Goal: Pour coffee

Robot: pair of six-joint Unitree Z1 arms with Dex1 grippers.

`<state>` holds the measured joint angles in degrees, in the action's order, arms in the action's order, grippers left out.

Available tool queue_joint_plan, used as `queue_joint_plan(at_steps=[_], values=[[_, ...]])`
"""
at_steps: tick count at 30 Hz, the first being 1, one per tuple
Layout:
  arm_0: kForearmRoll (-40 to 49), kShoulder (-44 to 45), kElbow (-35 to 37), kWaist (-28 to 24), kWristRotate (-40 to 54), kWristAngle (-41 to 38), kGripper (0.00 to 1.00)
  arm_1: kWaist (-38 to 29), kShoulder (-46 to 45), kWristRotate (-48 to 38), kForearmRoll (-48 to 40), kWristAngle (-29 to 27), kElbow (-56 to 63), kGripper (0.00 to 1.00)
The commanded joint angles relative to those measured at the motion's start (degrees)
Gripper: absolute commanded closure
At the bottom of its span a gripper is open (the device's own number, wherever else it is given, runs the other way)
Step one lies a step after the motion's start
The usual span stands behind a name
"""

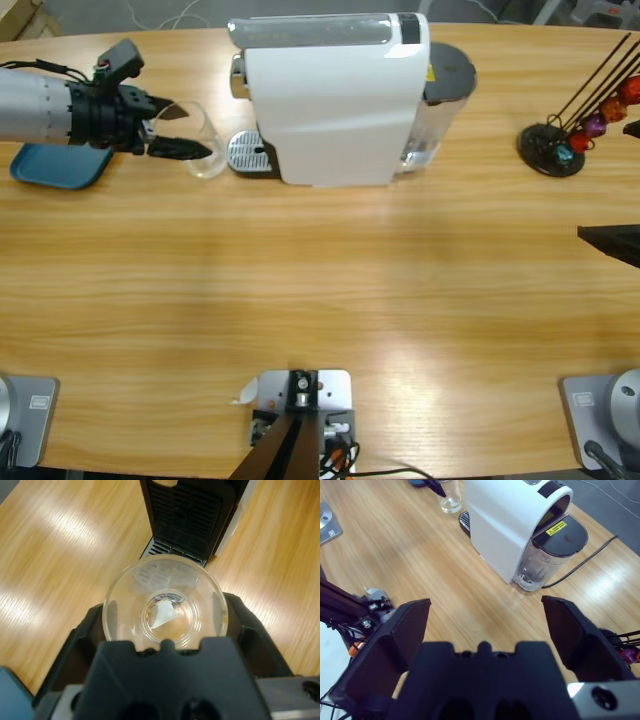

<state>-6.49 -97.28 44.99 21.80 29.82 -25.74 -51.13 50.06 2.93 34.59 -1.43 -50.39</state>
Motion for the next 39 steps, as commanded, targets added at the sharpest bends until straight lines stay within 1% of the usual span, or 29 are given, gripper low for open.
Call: queue_joint_plan(at_steps=[1,9,25,27,39], values=[[-0.71,-6.97,5.51,-0.27,1.20,-1.86,0.561,1.82,-0.65,1.20,1.42,0.64,1.44,0.000],[-0.71,-11.24,9.20,3.70,0.76,-1.63,0.561,2.21,0.30,1.20,1.18,0.69,1.70,0.000],[-0.80,-13.21,9.47,5.06,1.03,-1.68,0.556,2.58,-0.14,1.20,1.18,0.62,2.67,0.000],[-0.80,-13.62,9.71,5.09,1.03,-1.68,0.543,2.62,-0.05,1.20,1.18,0.64,2.67,0.000],[-0.80,-14.95,11.65,5.72,0.68,-1.47,0.538,2.86,0.05,1.20,0.91,0.81,3.02,0.000]])
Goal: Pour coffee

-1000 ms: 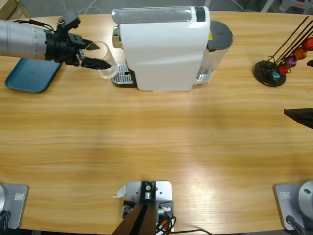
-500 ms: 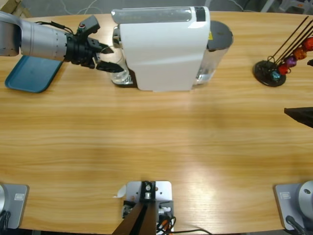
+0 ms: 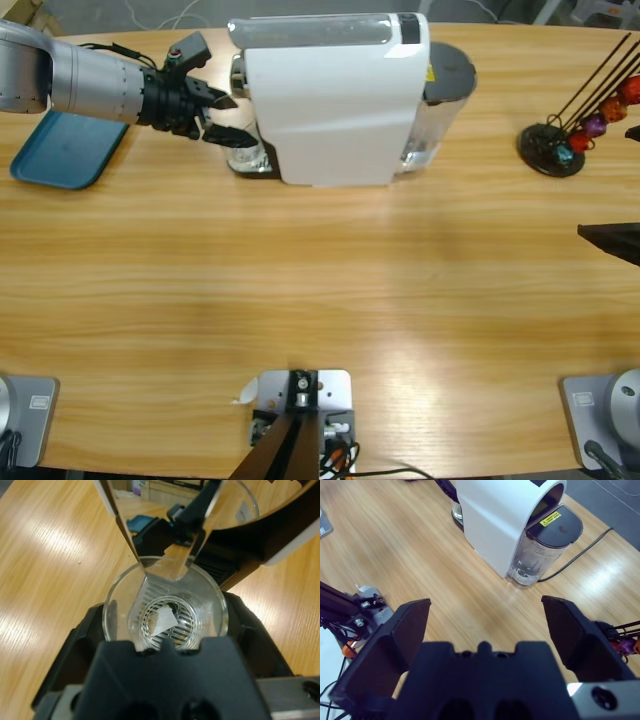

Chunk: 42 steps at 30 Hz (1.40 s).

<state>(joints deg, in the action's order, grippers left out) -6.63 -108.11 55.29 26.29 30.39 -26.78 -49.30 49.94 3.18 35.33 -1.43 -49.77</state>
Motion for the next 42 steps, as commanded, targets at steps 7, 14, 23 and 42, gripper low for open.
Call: queue_joint_plan(at_steps=[7,14,23,42], values=[[-0.64,-4.13,1.49,1.92,0.12,-0.29,0.521,1.13,0.16,0.95,0.04,0.81,2.66,0.000],[-0.61,-4.13,0.44,1.82,0.19,-4.41,0.000,1.25,0.16,0.95,0.00,0.86,2.66,0.000],[-0.59,-2.41,-0.43,0.27,0.11,-4.25,0.000,1.48,-0.11,0.95,0.09,0.90,2.38,0.000],[-0.57,7.26,-8.53,-3.81,-0.07,-1.86,0.000,1.48,-0.81,0.87,-0.07,0.46,1.62,0.000]])
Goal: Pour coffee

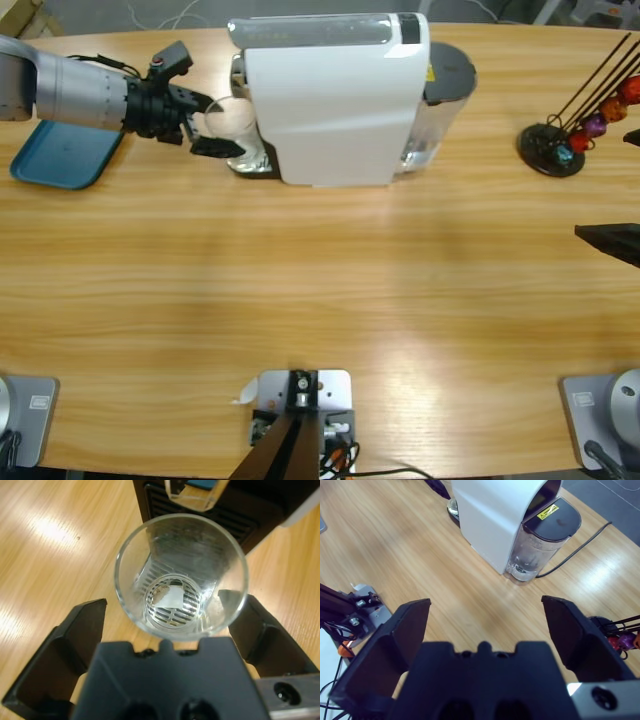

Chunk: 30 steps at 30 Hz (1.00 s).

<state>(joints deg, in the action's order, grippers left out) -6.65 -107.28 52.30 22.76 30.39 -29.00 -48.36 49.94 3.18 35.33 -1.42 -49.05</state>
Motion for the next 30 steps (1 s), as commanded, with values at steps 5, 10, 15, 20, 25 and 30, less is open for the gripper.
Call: queue_joint_plan(at_steps=[5,10,15,20,25,30], values=[[1.52,17.16,-11.65,1.48,-1.30,2.57,0.000,0.55,-1.74,0.86,-0.09,-0.53,-0.34,0.000],[13.51,28.30,-11.66,4.05,-3.64,9.53,0.000,0.55,-2.12,0.86,0.27,-1.44,-0.78,0.000],[25.56,40.52,-10.34,8.23,-19.51,15.87,0.000,0.55,0.93,0.57,1.29,-1.74,-3.65,0.370],[36.11,53.12,-10.92,9.06,-28.19,21.20,0.000,2.52,13.96,0.76,4.19,-1.36,-16.78,1.000],[38.98,55.83,-11.15,9.11,-26.51,21.53,0.000,10.64,26.25,0.79,6.63,1.61,-30.51,1.000],[36.99,51.77,-9.76,9.08,-24.50,21.53,0.000,12.24,38.38,-0.63,13.15,1.40,-45.20,1.000]])
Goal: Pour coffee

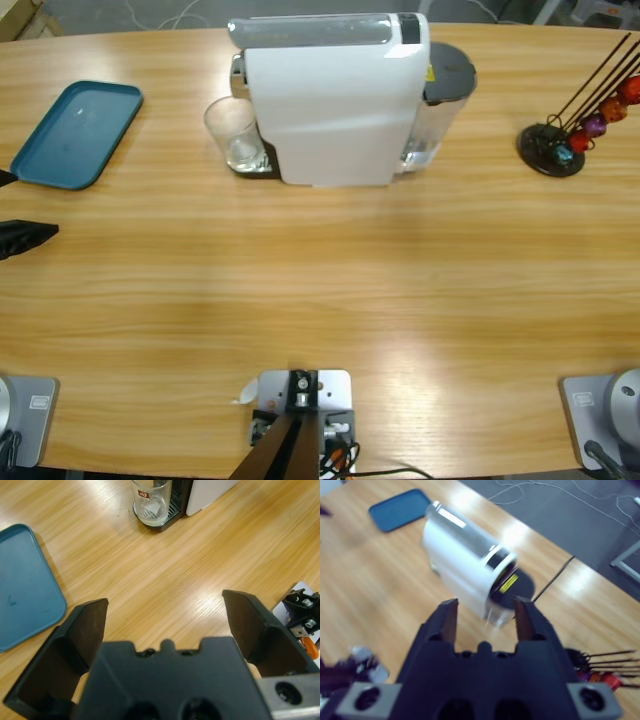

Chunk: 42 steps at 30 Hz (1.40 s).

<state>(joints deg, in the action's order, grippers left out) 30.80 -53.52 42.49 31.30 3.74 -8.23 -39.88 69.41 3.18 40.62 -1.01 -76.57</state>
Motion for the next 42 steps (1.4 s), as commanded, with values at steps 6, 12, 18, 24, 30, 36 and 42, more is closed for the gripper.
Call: queue_joint_plan(at_steps=[6,12,18,24,30,36,42], values=[[-7.22,-9.06,1.03,0.61,2.31,0.76,0.000,6.94,30.17,-4.13,12.06,4.42,-25.42,1.000],[-9.39,-13.70,2.88,0.61,3.64,0.55,0.000,10.67,35.11,-4.94,12.03,8.99,-26.07,1.000],[-9.65,-15.06,2.84,0.61,3.82,0.49,0.000,8.74,37.76,-5.48,12.49,9.73,-27.37,1.000],[-9.93,-15.71,2.80,0.61,3.91,0.42,0.000,8.44,38.17,-5.64,13.73,10.56,-27.32,1.000],[-10.14,-16.01,2.44,0.61,3.87,0.37,0.000,7.54,37.18,-5.64,14.75,9.98,-27.18,1.000],[-10.14,-15.74,2.33,0.61,3.87,0.40,0.000,7.54,37.39,-5.64,14.91,10.08,-26.77,1.000],[-10.14,-15.57,2.17,0.61,3.82,0.49,0.000,7.01,37.27,-5.34,15.54,9.98,-24.59,1.000]])
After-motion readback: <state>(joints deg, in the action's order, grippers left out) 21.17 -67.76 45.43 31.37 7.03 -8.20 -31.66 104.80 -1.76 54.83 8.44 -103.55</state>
